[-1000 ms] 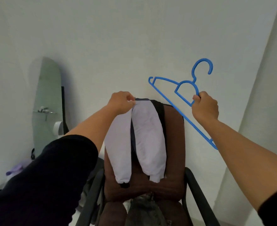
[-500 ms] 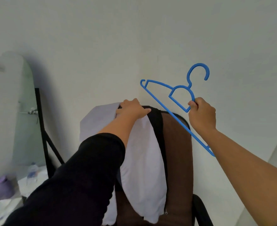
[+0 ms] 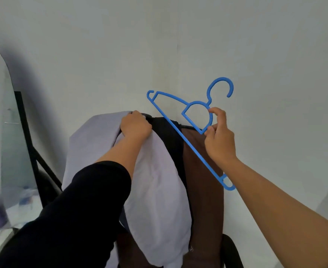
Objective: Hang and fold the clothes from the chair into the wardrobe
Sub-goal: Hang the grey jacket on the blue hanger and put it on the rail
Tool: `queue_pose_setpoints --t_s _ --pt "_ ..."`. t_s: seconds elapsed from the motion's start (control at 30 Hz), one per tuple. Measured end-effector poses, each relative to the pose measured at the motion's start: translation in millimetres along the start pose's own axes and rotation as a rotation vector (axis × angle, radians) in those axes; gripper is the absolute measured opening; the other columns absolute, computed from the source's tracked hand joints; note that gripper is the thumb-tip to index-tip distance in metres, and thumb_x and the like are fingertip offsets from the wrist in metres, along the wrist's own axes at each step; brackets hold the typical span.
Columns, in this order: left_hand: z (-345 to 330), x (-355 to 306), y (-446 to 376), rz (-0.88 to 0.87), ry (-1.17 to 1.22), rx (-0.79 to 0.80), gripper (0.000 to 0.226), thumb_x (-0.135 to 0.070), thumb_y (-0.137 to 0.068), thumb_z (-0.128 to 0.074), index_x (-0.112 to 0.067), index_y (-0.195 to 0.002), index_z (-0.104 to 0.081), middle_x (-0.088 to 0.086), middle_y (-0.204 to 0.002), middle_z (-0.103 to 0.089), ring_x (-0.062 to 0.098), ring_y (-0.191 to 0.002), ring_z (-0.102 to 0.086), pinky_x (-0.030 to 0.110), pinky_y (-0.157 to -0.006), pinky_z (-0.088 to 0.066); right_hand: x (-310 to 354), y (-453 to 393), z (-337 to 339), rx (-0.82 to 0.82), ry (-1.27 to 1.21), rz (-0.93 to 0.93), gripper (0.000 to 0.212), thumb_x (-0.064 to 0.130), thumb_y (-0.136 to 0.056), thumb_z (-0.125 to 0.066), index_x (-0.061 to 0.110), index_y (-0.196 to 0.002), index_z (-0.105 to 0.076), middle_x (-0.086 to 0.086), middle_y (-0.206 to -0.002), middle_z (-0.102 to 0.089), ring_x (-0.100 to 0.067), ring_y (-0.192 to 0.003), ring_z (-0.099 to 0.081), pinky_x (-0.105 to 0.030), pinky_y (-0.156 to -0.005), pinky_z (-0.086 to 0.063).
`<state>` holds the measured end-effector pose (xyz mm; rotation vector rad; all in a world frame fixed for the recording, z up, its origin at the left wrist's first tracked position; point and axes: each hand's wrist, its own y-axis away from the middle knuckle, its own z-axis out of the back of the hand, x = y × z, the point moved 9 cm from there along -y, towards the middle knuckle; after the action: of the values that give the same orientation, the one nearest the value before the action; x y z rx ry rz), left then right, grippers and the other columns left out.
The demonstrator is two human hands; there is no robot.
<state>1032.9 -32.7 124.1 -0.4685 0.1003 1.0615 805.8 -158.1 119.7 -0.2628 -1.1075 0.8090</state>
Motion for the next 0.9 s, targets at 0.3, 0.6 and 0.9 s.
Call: queue_pose_setpoints --t_s 0.3,0.6,0.9 --pt "15.0 41.8 16.7 0.215 0.907 0.000 0.044 -0.003 -0.092 -0.036 -0.017 -0.130 -0.053 0.009 -0.120 -0.060 0.024 -0.103 -0.056 0.032 -0.087 -0.045 -9.6 12.9 -14.6 0.127 0.051 0.051 0.048 -0.001 -0.096 -0.030 0.029 -0.127 -0.052 -0.008 -0.097 -0.047 -0.008 -0.074 -0.045 -0.010 -0.059 -0.034" --pt "60.0 57.4 49.4 0.118 0.737 -0.016 0.039 -0.044 -0.089 -0.057 -0.012 -0.110 -0.061 0.006 -0.102 -0.063 0.026 -0.104 -0.059 0.035 -0.089 -0.046 24.8 38.1 -11.6 0.187 -0.022 0.119 0.039 0.017 -0.095 -0.049 0.035 -0.130 -0.053 -0.005 -0.090 -0.043 -0.005 -0.065 -0.043 -0.014 -0.070 -0.036" --pt "124.1 87.0 104.5 -0.061 1.157 0.292 0.010 -0.023 -0.095 -0.053 -0.018 -0.099 -0.061 -0.007 -0.093 -0.070 0.010 -0.092 -0.062 0.019 -0.078 -0.048 116.2 55.3 -0.4 0.274 -0.122 0.156 0.059 0.032 -0.085 -0.067 0.042 -0.138 -0.041 -0.002 -0.099 -0.035 -0.004 -0.073 -0.039 -0.016 -0.082 -0.036"
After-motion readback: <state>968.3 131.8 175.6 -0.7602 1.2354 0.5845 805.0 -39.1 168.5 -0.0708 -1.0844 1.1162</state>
